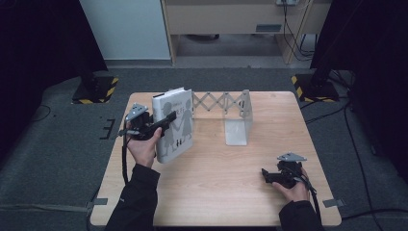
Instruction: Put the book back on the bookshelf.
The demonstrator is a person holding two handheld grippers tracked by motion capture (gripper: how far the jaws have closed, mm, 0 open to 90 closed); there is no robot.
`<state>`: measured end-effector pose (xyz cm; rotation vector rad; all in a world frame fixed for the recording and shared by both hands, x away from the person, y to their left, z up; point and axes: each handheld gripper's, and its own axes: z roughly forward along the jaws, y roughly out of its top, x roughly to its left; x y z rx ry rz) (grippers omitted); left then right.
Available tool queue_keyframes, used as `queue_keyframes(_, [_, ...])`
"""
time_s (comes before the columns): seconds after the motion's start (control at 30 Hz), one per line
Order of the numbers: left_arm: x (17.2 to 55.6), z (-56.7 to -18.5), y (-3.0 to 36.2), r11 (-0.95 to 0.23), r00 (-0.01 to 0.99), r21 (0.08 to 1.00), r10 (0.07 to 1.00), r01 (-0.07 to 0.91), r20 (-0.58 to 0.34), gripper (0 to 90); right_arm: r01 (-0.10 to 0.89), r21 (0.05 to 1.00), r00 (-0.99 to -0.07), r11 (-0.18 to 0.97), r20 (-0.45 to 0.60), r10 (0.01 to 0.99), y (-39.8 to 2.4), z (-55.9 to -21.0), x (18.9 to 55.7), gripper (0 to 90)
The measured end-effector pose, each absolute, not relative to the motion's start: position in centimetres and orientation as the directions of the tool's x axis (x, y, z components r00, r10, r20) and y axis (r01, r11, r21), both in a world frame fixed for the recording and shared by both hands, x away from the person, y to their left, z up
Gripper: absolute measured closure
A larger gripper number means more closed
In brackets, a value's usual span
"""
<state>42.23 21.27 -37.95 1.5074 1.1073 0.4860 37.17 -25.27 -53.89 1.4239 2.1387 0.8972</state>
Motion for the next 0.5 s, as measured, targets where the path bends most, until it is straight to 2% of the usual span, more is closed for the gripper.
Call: queue_keyframes(0.5, [45.2,-39.7,20.4,0.081,0.376,0.927,0.898,0.366,-0.227,52.8,0.652,0.709,-0.389,0.269,0.009,0.921,-25.3,-53.9,37.2,3.6])
